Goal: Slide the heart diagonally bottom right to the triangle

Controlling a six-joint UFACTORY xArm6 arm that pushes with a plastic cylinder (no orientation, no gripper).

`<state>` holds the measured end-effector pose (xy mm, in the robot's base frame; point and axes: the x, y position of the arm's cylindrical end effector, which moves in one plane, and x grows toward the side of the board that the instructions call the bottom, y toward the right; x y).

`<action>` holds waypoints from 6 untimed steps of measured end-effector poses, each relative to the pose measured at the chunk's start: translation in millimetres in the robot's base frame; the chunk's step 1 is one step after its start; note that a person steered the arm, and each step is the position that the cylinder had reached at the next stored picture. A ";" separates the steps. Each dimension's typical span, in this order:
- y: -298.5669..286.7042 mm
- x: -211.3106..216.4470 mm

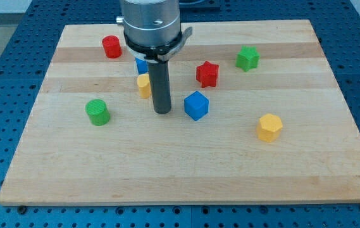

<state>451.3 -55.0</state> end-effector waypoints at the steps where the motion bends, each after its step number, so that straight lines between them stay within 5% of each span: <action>1: -19.4 -6.7; 6: -77.8 -28.7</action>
<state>422.6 -132.8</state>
